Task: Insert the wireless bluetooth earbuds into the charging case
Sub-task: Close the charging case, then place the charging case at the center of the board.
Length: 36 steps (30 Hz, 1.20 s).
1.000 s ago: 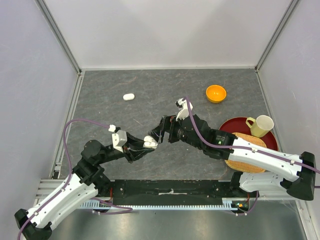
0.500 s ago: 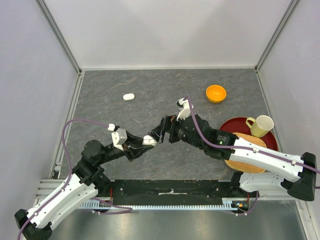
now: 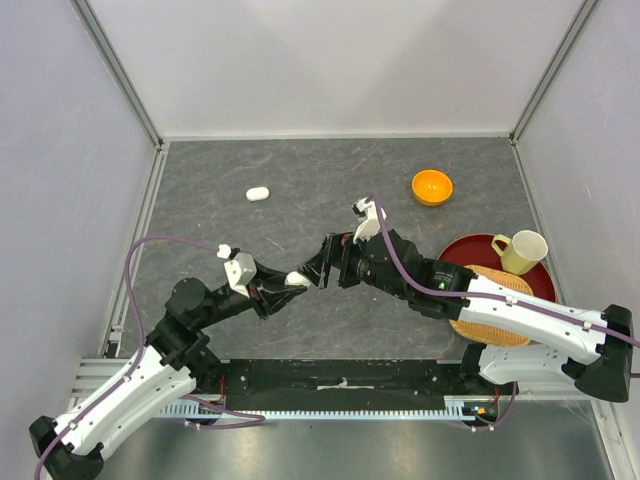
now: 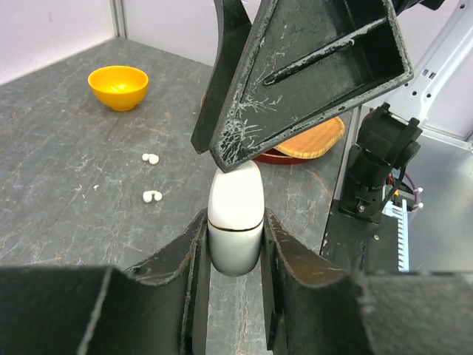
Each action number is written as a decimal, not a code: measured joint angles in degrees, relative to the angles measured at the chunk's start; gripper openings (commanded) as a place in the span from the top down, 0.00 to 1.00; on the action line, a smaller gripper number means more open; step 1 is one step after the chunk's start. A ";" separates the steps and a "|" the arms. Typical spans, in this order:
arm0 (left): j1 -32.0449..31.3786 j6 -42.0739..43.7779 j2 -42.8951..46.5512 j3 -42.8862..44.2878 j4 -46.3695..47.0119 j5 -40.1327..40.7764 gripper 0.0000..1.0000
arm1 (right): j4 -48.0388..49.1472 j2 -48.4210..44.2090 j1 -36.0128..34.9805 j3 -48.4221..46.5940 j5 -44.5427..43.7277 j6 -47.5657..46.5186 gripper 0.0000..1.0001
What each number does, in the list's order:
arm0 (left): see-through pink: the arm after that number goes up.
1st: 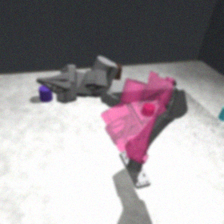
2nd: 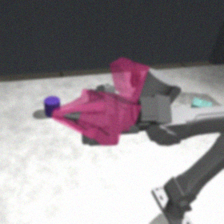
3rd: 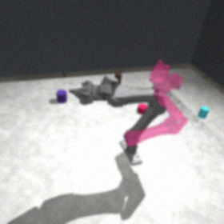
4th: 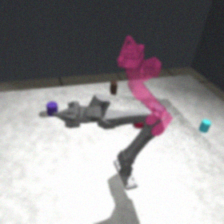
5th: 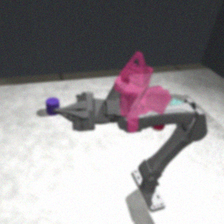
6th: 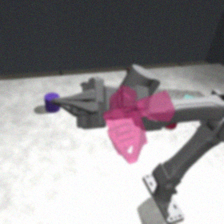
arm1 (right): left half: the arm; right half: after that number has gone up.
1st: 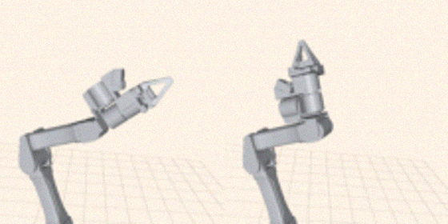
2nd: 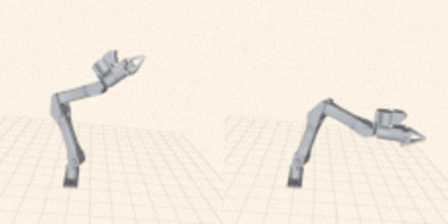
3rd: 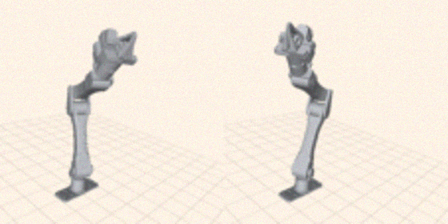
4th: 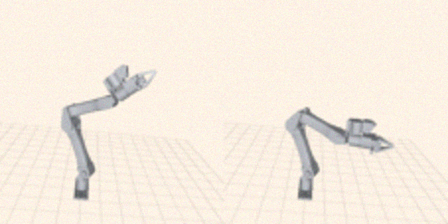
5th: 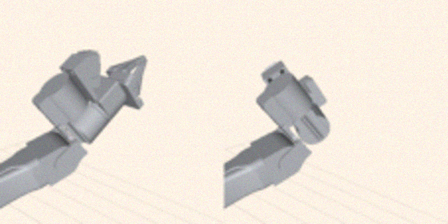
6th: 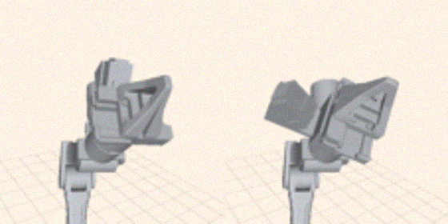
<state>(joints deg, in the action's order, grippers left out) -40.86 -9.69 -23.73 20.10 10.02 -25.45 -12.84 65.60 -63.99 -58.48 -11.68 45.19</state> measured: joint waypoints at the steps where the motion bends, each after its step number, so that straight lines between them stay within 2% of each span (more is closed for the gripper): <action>1: 0.00 0.00 -0.20 0.00 -0.09 0.04 0.98 | -0.13 0.00 0.02 0.15 -0.02 -0.02 0.02; 10: -0.04 -0.11 -3.17 0.02 -0.09 0.79 0.98 | -2.05 -0.63 0.04 0.96 -2.78 0.22 0.02; 17: -0.02 -4.68 -10.29 3.30 -0.74 3.23 0.98 | -7.78 -5.49 0.87 3.39 -11.45 4.63 0.02; 28: 0.00 -18.05 -38.93 12.96 -5.77 2.69 0.98 | -14.69 -15.96 3.43 7.43 -20.98 11.28 0.02; 36: 0.00 -27.12 -49.18 13.29 -4.76 2.69 0.96 | -16.50 -17.53 3.74 7.52 -22.67 12.24 0.02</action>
<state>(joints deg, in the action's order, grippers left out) -40.86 -36.82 -72.90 33.39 5.26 -22.76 -29.34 48.07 -60.25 -50.96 -34.35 57.43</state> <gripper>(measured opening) 0.342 0.979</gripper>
